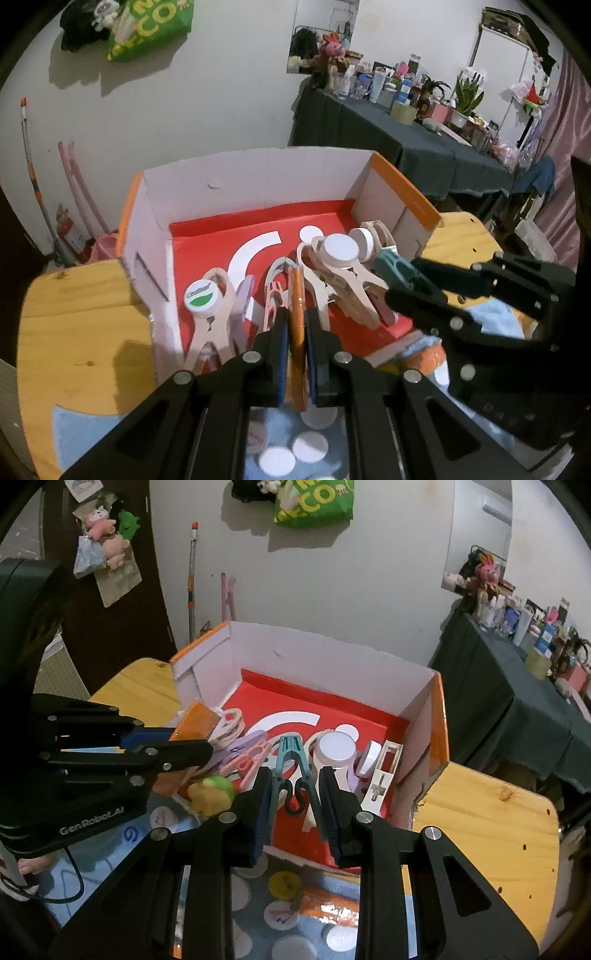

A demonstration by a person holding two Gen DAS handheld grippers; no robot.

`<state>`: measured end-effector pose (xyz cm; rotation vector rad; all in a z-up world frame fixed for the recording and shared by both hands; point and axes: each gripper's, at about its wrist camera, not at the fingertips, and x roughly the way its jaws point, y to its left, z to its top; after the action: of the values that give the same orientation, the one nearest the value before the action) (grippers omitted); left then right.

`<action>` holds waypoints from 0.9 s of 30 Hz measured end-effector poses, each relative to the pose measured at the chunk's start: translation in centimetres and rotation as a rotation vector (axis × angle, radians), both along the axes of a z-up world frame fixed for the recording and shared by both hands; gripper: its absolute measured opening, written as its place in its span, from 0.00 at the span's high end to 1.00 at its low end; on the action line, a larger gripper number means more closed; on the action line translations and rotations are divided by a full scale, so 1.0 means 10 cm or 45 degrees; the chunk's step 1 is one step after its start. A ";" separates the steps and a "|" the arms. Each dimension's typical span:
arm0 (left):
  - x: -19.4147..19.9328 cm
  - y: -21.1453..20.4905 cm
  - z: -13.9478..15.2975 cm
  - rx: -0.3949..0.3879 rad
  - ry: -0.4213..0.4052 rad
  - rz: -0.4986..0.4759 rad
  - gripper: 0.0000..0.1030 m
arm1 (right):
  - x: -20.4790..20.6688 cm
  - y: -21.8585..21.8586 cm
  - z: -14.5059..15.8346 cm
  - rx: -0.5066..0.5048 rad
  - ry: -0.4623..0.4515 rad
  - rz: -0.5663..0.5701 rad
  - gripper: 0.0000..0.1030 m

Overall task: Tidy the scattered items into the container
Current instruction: 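Carry orange packet and green clothespin over the cardboard box with both grippers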

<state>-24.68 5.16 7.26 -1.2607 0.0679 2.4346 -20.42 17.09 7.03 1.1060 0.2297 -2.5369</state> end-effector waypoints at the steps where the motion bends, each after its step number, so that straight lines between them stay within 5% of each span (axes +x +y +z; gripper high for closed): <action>1: -0.03 0.00 -0.02 0.005 -0.008 0.002 0.91 | -0.03 0.00 -0.03 -0.002 -0.010 -0.004 0.76; 27: -0.63 0.23 -0.49 0.076 -0.223 0.072 0.91 | -0.42 0.00 -0.43 0.078 -0.132 -0.059 0.76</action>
<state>-30.98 7.49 2.36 -1.4607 -0.0892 2.3431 -24.64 17.05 2.71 1.2764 0.2591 -2.5192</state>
